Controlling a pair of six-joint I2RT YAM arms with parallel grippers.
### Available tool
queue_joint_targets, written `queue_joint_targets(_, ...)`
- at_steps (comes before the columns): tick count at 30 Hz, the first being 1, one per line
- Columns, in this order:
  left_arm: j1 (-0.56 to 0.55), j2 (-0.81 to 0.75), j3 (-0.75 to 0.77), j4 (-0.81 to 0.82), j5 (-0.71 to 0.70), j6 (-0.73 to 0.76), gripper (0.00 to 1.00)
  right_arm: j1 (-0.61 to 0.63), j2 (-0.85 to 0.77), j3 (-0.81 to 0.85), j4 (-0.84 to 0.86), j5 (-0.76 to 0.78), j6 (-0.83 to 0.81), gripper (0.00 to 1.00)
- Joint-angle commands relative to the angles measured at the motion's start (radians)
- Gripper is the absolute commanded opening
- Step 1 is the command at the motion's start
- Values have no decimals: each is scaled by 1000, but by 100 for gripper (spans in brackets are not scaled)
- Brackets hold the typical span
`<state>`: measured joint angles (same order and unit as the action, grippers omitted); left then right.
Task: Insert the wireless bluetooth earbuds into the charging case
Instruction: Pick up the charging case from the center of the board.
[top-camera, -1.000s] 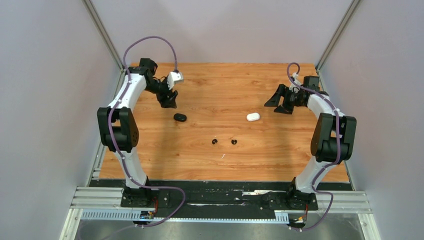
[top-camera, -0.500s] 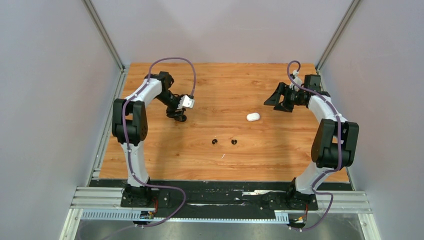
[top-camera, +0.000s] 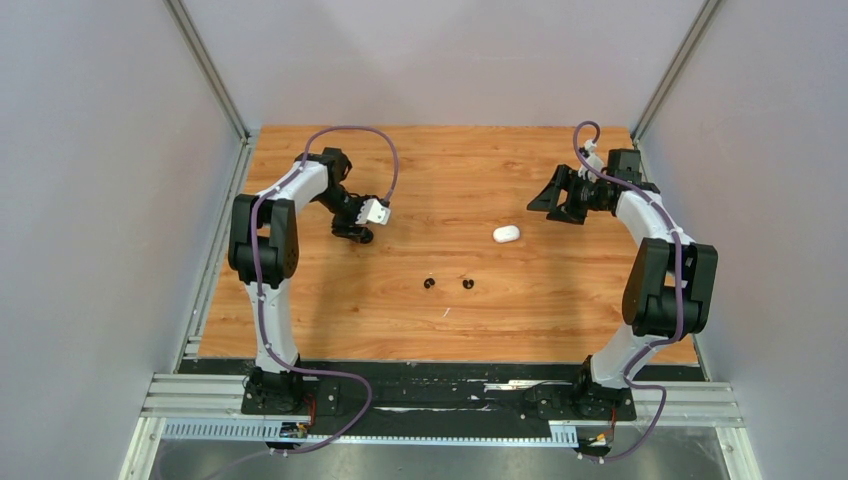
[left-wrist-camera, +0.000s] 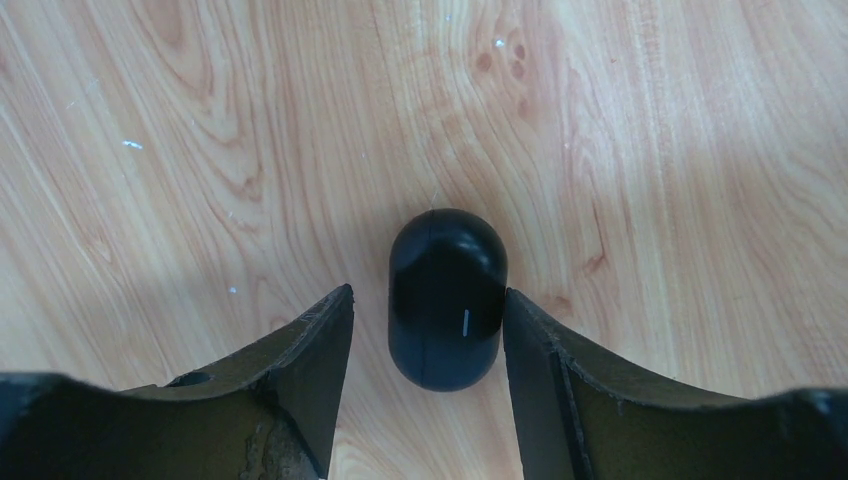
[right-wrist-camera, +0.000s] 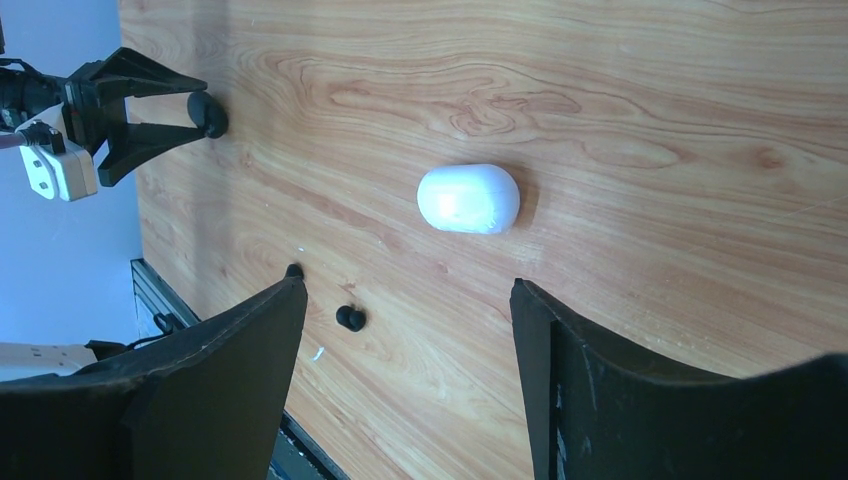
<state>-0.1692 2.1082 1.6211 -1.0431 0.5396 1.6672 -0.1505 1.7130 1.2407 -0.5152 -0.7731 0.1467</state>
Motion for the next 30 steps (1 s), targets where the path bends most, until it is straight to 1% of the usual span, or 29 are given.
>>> queue_joint_targets(1,5,-4,-6,15,-24,33,63,9,-6,32,24,-25,-17,74)
queue_joint_targets(10,10,11,-2,-18,-58,55,56,15,13,57,25,-33,-15,74)
queue_joint_targets(23,19,15,-25,12,-56,28,55,28,11,67,22,-35,-13,74)
queue_joint_targets(27,19,12,-23,20,-35,-2,45,33,8,65,23,-35,-16,74)
queue_joint_targets(28,19,6,-25,21,-30,-15,40,34,6,64,23,-35,-17,74)
queue_joint_targets(30,19,-11,-32,22,-14,-30,34,35,2,64,22,-37,-19,74)
